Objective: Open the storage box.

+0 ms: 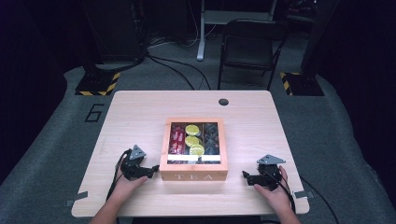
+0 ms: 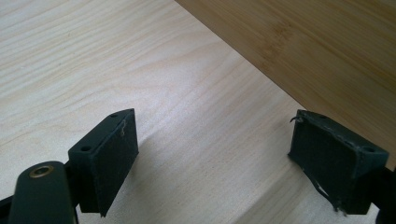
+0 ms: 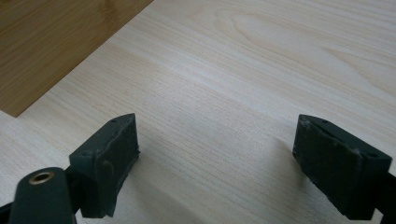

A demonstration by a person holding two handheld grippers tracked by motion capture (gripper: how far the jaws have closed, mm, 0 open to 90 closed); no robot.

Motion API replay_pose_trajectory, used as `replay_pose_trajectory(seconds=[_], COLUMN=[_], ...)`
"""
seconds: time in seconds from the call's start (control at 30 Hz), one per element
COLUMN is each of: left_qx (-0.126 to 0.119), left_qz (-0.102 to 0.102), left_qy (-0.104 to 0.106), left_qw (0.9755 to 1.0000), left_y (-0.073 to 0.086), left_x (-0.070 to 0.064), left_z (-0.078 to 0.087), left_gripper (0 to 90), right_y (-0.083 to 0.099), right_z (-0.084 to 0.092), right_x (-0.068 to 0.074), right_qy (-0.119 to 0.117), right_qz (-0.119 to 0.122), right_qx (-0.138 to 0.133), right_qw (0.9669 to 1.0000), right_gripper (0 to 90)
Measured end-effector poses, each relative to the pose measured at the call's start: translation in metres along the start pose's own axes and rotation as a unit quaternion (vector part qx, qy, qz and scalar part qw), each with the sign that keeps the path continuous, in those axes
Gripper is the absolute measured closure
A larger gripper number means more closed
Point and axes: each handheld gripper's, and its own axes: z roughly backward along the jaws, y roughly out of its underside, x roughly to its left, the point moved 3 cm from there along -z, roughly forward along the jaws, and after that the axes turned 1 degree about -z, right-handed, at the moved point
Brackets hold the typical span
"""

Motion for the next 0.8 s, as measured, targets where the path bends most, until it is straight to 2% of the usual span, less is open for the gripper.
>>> replay_pose_trajectory(seconds=[0.37,0.43,0.63,0.67,0.73,0.8], left_qx=[0.001,-0.005,-0.002,-0.002,-0.009,-0.008], left_qz=[0.008,0.012,0.011,0.011,0.012,0.015], left_qy=[-0.003,-0.009,-0.011,-0.007,-0.014,-0.010], left_qw=[1.0000,0.9999,0.9999,0.9999,0.9998,0.9998], left_y=[-0.0002,0.0003,0.0015,0.0023,0.0024,0.0022], left_x=[0.0013,0.0007,-0.0005,0.0001,0.0006,0.0008], left_z=[0.0001,-0.0004,0.0013,0.0034,0.0032,0.0035], left_gripper=[15.7,16.3,16.5,19.5,21.1,22.1], right_y=[0.0002,-0.0004,-0.0003,0.0001,0.0006,0.0009], right_z=[0.0006,-0.0001,-0.0001,0.0007,0.0011,0.0017], right_x=[-0.0001,-0.0009,-0.0010,-0.0002,-0.0004,-0.0007], right_qy=[0.002,0.004,0.004,0.003,0.003,0.004], right_qz=[-0.004,-0.003,-0.003,-0.006,-0.003,-0.003], right_qx=[0.003,-0.001,-0.001,0.001,-0.003,-0.004], right_qw=[1.0000,1.0000,1.0000,1.0000,1.0000,1.0000], right_gripper=[13.6,13.6,13.8,14.9,16.5,17.3])
